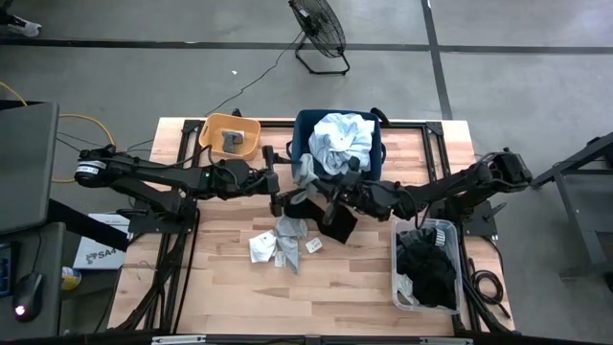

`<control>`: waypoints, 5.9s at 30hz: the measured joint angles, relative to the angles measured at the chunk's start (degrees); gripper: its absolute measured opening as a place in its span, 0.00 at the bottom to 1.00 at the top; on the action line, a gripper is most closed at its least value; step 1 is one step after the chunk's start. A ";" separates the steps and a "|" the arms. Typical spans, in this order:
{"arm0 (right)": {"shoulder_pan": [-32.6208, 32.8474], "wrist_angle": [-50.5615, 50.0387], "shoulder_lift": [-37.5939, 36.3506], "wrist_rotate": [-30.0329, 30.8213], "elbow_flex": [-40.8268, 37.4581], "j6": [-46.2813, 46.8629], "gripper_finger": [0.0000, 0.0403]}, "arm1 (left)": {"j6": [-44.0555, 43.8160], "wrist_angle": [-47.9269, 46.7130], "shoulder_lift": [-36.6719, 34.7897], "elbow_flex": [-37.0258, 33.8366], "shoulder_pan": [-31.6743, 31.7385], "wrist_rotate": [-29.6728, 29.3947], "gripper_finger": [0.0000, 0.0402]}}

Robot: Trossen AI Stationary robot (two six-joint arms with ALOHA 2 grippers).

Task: Pick & Place Cloths
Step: Put the gray sock into the yellow bin, then put the black sock into the yellow bin

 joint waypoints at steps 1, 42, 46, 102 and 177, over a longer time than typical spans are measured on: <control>0.00 0.07 0.00 -1.20 0.00 0.12 0.02 | 0.00 0.00 0.00 0.00 0.00 -0.02 0.85; -0.17 1.51 0.00 -6.56 0.00 -2.94 0.11 | -10.70 0.18 0.00 -0.04 0.02 4.58 0.03; -0.11 1.51 -0.02 -6.69 0.00 -2.66 0.23 | -10.66 0.04 0.00 -0.04 0.02 3.98 0.02; -0.07 -5.00 -0.07 -0.02 0.02 4.51 0.72 | -25.56 -36.47 5.28 -0.04 48.82 -12.89 0.02; -0.13 -50.95 1.64 -21.17 0.00 -0.52 0.70 | -25.61 -44.94 -9.97 -0.02 47.73 51.06 0.56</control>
